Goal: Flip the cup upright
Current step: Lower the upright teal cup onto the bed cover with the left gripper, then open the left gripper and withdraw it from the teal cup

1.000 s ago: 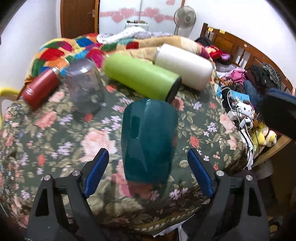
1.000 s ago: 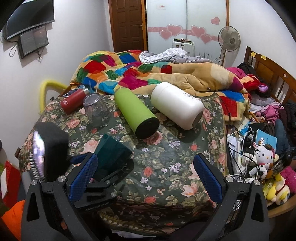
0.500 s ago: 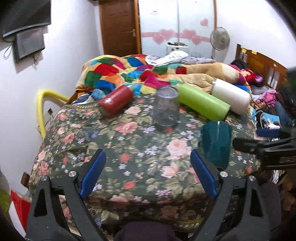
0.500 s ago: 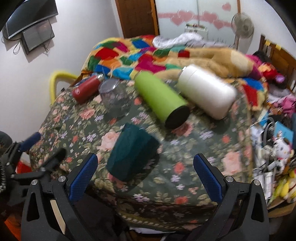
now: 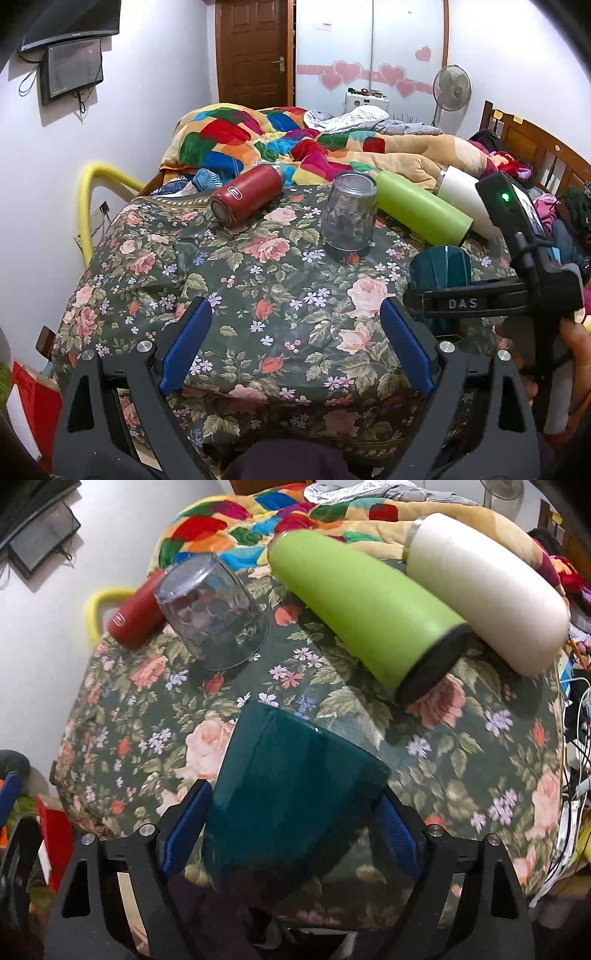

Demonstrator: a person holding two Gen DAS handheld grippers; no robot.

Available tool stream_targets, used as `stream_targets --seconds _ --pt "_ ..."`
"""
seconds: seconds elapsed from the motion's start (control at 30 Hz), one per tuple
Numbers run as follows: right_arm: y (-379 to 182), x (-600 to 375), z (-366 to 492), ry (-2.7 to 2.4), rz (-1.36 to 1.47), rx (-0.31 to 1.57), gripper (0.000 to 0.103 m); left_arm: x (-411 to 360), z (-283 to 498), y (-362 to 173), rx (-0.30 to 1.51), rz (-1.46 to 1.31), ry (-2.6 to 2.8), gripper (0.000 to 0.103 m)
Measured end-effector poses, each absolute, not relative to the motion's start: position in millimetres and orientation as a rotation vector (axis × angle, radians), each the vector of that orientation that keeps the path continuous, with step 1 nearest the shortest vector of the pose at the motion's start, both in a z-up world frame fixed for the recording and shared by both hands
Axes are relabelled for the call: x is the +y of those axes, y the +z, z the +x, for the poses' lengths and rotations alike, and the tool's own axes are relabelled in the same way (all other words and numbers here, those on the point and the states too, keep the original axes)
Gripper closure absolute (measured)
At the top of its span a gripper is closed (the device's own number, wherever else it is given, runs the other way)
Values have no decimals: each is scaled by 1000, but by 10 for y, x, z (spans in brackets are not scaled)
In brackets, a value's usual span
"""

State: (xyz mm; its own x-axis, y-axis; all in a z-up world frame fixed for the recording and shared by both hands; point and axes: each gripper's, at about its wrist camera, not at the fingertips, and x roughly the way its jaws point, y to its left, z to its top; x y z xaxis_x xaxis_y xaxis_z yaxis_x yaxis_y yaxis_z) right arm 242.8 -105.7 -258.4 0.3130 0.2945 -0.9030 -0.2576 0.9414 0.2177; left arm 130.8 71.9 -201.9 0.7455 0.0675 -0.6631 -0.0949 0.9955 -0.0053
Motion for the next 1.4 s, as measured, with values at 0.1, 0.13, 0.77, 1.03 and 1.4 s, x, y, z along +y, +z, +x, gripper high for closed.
stream_targets --seconds 0.1,0.13,0.77,1.03,1.4 --pt "-2571 -1009 2465 371 3 1193 27 710 1322 -2031 727 -33 91 11" --pt "-2559 -998 2477 376 -3 1192 27 711 1319 -2027 726 -35 91 11" --pt "-1941 -920 2361 412 -152 986 32 697 1443 -1858 683 -29 91 11" --pt "-2164 -928 2369 397 -183 1032 32 678 1455 -1861 688 -31 87 11" --pt "-2175 -934 2277 393 -212 1022 32 648 1428 -1852 701 -48 71 11"
